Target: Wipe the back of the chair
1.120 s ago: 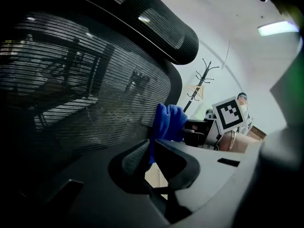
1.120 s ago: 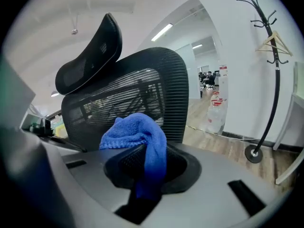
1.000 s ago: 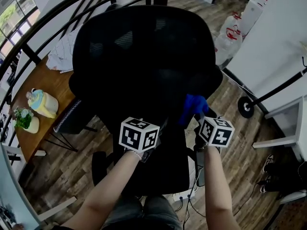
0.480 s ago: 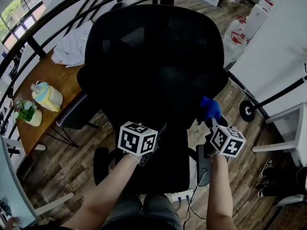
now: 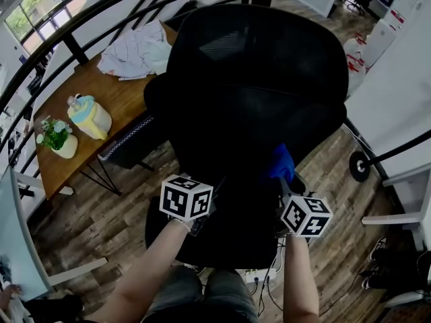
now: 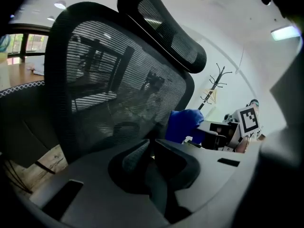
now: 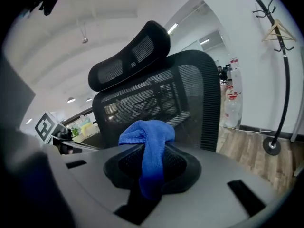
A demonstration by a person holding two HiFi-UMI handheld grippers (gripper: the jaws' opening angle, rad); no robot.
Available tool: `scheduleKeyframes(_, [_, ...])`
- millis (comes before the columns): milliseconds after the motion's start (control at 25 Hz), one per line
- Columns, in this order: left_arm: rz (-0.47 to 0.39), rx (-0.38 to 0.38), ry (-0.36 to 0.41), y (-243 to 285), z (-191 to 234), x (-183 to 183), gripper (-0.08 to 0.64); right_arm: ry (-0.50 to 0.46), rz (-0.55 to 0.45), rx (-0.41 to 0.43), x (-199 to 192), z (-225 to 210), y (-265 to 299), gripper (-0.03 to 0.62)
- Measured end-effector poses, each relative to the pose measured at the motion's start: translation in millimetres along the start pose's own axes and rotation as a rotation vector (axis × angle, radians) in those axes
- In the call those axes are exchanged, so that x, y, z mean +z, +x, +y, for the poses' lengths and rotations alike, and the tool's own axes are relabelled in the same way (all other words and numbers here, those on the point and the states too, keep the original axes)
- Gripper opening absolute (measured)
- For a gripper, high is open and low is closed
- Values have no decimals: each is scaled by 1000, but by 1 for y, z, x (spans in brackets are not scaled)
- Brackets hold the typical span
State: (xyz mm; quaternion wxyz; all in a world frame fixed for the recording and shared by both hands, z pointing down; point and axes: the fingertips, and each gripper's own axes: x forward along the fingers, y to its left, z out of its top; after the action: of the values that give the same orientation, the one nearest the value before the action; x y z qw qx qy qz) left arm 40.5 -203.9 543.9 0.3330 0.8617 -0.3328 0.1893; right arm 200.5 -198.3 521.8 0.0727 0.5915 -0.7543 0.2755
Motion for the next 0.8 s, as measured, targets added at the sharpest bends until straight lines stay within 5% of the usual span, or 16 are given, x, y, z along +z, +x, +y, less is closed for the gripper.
scheduleKeyframes(560, [-58,199,-134,-93,84,-36,41,-89,149,408,-59,186,79,83])
scheduleKeyframes(800, [-66,257,-151,-107,109,-39,40,-137,203,509,-71,229,114,83])
